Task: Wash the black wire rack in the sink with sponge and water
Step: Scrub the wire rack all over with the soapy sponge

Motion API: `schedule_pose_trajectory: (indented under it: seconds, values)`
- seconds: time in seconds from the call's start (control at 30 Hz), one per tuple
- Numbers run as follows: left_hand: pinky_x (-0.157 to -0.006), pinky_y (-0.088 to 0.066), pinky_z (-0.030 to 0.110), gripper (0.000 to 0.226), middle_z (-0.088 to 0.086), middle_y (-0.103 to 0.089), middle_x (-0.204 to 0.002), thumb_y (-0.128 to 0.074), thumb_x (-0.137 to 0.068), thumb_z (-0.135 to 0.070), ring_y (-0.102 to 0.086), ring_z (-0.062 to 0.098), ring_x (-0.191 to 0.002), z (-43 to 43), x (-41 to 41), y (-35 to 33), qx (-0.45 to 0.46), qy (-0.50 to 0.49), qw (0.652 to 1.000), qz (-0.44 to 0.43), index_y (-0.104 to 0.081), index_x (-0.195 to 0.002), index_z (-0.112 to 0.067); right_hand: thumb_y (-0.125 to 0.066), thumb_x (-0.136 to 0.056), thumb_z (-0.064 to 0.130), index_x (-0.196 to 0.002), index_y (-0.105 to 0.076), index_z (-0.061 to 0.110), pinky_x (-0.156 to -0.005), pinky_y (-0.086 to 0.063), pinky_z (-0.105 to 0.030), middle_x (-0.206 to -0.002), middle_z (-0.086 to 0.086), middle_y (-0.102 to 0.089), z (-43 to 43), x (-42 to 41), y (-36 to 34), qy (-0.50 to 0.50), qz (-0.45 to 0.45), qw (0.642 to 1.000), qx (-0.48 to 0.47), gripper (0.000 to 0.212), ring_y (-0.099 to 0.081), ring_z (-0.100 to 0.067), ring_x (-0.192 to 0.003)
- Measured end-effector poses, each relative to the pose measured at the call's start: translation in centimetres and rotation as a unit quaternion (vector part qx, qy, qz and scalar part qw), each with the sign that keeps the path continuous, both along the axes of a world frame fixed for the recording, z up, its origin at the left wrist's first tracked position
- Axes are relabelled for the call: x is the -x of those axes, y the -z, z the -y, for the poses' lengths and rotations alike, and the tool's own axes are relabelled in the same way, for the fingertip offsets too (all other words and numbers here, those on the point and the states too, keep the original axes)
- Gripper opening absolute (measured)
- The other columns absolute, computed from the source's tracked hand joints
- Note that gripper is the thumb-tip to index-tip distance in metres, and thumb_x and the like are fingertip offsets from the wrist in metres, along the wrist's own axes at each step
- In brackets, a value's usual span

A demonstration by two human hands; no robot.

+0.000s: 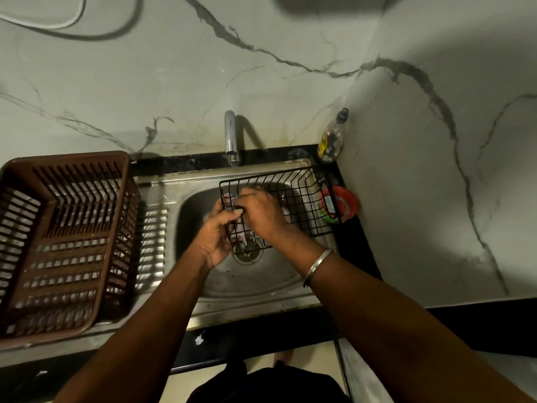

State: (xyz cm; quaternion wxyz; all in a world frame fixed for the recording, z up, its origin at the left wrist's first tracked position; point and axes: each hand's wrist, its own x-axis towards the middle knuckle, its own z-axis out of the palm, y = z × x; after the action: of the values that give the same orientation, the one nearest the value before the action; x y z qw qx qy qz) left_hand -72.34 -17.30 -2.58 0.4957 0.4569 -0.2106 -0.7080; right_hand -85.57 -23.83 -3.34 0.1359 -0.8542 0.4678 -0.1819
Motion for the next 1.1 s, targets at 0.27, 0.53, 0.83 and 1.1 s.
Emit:
schedule_pose_trajectory:
  seconds: [0.27, 0.53, 0.83, 1.1]
  values:
    - [-0.089, -0.062, 0.050, 0.048, 0.019, -0.075, -0.122, -0.063, -0.102, -0.044, -0.075, 0.030, -0.107, -0.3, 0.2, 0.2, -0.045, -0.010, 0.999, -0.009, -0.067, -0.136, -0.012, -0.073, -0.095, 0.010, -0.121, -0.065, 0.006, -0.083, -0.059, -0.037, -0.109, -0.014, -0.066, -0.7, -1.0, -0.4, -0.115, -0.111, 0.987, 0.004, 0.028, -0.067, -0.028, -0.099]
    - [-0.071, -0.062, 0.039, 0.046, 0.011, -0.078, -0.109, -0.061, -0.100, -0.050, -0.073, 0.024, -0.100, -0.3, 0.1, 0.5, -0.062, -0.055, 0.996, 0.044, -0.073, -0.126, -0.013, -0.065, -0.096, 0.004, -0.122, -0.066, 0.003, -0.083, -0.051, -0.035, -0.116, -0.015, -0.066, -1.3, -1.0, -1.7, -0.173, -0.123, 0.977, 0.028, 0.026, -0.065, -0.029, -0.106]
    - [-0.075, -0.064, 0.038, 0.041, 0.011, -0.079, -0.096, -0.055, -0.103, -0.039, -0.076, 0.026, -0.085, -0.8, 0.2, 0.1, -0.040, -0.097, 0.994, 0.009, -0.086, -0.089, -0.017, -0.072, -0.096, 0.013, -0.110, -0.076, 0.015, -0.080, -0.056, -0.029, -0.108, -0.007, -0.070, -0.1, -0.1, -0.7, 0.055, -0.007, 0.998, -0.037, 0.014, -0.067, -0.022, -0.098]
    - [-0.070, -0.065, 0.040, 0.030, 0.016, -0.076, -0.102, -0.054, -0.105, -0.031, -0.073, 0.031, -0.088, -0.4, 1.0, -1.0, -0.013, -0.108, 0.994, 0.008, -0.078, -0.093, -0.018, -0.071, -0.097, 0.013, -0.106, -0.079, 0.015, -0.081, -0.058, -0.026, -0.107, -0.004, -0.070, 0.4, 0.2, -1.0, 0.122, 0.044, 0.992, 0.013, 0.012, -0.063, -0.013, -0.091]
